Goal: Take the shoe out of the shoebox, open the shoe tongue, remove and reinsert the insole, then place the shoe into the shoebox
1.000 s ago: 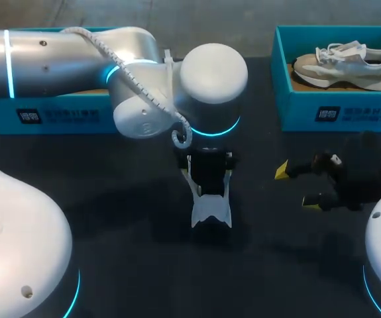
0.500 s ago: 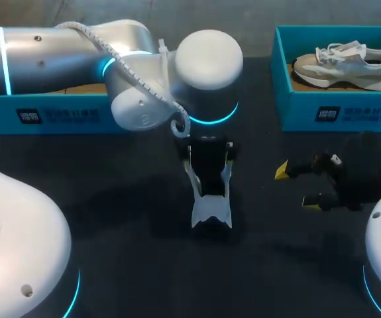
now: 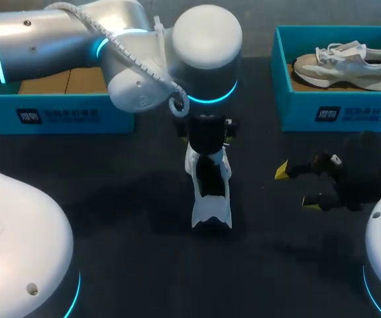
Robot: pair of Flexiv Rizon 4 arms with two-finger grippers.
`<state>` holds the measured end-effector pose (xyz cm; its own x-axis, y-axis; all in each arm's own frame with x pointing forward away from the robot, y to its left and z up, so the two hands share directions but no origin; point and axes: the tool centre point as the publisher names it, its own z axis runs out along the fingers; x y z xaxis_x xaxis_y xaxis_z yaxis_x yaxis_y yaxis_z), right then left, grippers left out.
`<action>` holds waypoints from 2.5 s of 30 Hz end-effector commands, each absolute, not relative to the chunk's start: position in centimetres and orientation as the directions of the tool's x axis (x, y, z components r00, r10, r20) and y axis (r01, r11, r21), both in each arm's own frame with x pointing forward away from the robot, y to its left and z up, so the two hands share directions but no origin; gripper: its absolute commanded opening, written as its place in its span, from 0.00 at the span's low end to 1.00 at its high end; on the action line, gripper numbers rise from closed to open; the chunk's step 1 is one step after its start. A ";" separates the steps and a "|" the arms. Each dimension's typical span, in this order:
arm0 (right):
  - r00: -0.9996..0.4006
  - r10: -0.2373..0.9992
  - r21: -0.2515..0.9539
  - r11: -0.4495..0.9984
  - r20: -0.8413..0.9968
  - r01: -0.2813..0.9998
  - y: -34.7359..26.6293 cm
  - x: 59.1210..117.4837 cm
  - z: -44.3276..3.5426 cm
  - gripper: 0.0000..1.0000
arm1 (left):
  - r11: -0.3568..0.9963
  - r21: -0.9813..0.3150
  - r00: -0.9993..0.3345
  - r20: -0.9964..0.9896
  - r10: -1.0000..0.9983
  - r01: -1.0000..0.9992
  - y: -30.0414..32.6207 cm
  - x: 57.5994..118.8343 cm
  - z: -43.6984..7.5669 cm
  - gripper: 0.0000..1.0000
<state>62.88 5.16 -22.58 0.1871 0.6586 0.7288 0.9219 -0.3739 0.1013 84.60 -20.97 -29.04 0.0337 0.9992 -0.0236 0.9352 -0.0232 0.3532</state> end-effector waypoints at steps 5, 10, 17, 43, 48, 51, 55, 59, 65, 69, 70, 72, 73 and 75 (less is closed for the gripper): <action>0.188 0.659 0.103 -0.376 0.728 0.921 5.1 62.5 -22.4 1.00 | -0.043 0.377 0.047 -0.002 0.999 0.925 -21.1 87.1 -27.4 1.00; 0.188 0.659 0.103 -0.376 0.728 0.921 5.1 62.5 -22.4 1.00 | -0.046 0.372 0.052 -0.004 0.999 0.927 -21.5 88.4 -27.1 0.85; 0.188 0.659 0.103 -0.376 0.728 0.921 5.1 62.5 -22.4 1.00 | -0.054 0.327 0.068 -0.029 0.997 0.944 -21.9 88.6 -27.6 0.45; 0.188 0.659 0.103 -0.376 0.728 0.921 5.1 62.5 -22.4 1.00 | -0.136 0.167 0.148 -0.062 0.987 0.977 -21.7 81.7 -31.9 0.36; 0.188 0.659 0.103 -0.376 0.728 0.921 5.1 62.5 -22.4 1.00 | -0.141 0.168 0.154 -0.064 0.986 0.976 -21.1 81.0 -31.1 0.36; 0.188 0.659 0.103 -0.376 0.728 0.921 5.1 62.5 -22.4 1.00 | -0.125 0.172 0.139 -0.072 0.988 0.977 -20.9 82.0 -30.5 0.38; 0.188 0.659 0.103 -0.376 0.728 0.921 5.1 62.5 -22.4 1.00 | -0.118 0.183 0.134 -0.075 0.988 0.976 -21.6 82.9 -30.5 0.38; 0.188 0.659 0.103 -0.376 0.728 0.921 5.1 62.5 -22.4 1.00 | -0.127 0.165 0.142 -0.088 0.986 0.978 -22.4 82.5 -31.0 0.37; 0.188 0.659 0.103 -0.376 0.728 0.921 5.1 62.5 -22.4 1.00 | -0.143 0.134 0.157 -0.096 0.983 0.981 -22.1 80.3 -31.5 0.36; 0.188 0.659 0.103 -0.376 0.728 0.921 5.1 62.5 -22.4 1.00 | -0.146 0.093 0.154 -0.088 0.984 0.985 -21.0 77.9 -32.5 0.35; 0.188 0.659 0.103 -0.376 0.728 0.921 5.1 62.5 -22.4 1.00 | -0.146 0.088 0.154 -0.089 0.984 0.985 -20.9 77.6 -32.4 0.35; 0.188 0.659 0.103 -0.376 0.728 0.921 5.1 62.5 -22.4 1.00 | -0.147 0.082 0.154 -0.090 0.984 0.986 -20.5 76.9 -32.3 0.36; 0.188 0.659 0.103 -0.376 0.728 0.921 5.1 62.5 -22.4 1.00 | -0.148 0.081 0.155 -0.090 0.984 0.986 -20.4 76.8 -32.1 0.35; 0.188 0.659 0.103 -0.376 0.728 0.921 5.1 62.5 -22.4 1.00 | -0.149 0.089 0.156 -0.085 0.984 0.985 -20.3 76.7 -31.6 0.36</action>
